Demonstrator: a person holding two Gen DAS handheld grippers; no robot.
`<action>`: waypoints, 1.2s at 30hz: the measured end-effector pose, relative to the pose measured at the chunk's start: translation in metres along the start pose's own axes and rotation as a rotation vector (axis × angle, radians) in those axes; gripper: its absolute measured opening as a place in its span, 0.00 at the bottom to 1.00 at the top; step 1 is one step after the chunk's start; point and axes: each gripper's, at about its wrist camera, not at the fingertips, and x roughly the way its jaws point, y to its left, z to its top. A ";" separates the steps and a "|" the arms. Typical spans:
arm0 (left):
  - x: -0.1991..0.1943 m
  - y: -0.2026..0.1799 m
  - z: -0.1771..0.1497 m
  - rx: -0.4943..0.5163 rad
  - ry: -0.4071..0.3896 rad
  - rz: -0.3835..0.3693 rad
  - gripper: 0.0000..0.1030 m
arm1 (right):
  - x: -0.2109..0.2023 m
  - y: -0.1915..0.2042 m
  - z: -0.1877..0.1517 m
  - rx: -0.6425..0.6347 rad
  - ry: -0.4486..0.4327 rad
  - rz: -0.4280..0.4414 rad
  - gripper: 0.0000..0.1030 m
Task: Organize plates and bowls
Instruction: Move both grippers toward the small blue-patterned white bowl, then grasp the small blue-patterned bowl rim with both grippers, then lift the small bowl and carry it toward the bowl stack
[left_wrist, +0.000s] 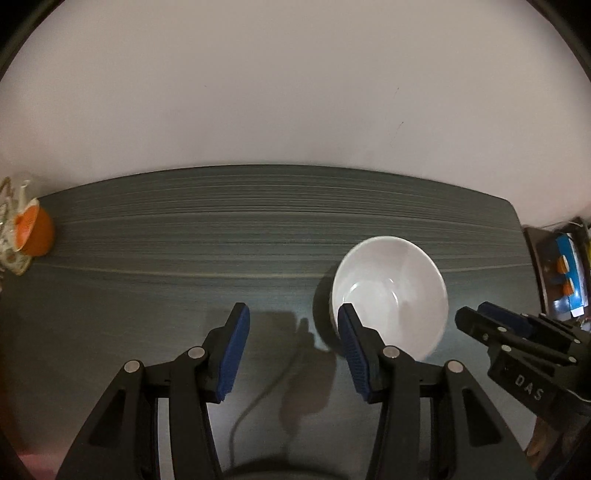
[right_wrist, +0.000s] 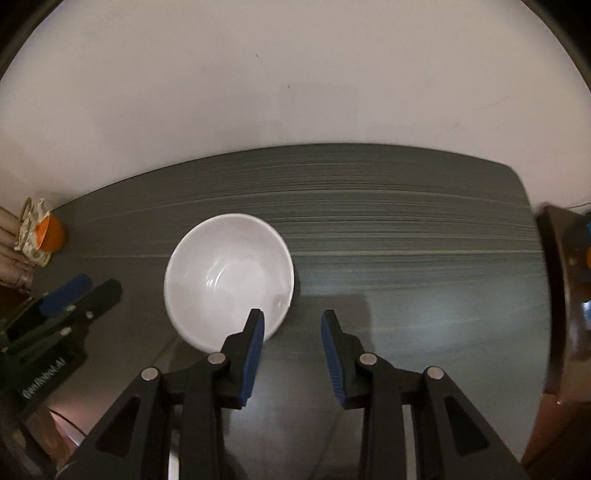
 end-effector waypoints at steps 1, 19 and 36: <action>0.006 0.000 0.002 0.001 0.001 0.001 0.44 | 0.005 -0.001 0.003 -0.004 0.002 0.002 0.32; 0.028 -0.036 0.002 0.060 -0.018 -0.011 0.03 | 0.028 -0.004 0.011 -0.039 -0.004 -0.017 0.05; -0.153 -0.033 -0.051 0.051 -0.162 0.040 0.04 | -0.137 0.048 -0.049 -0.088 -0.136 -0.035 0.05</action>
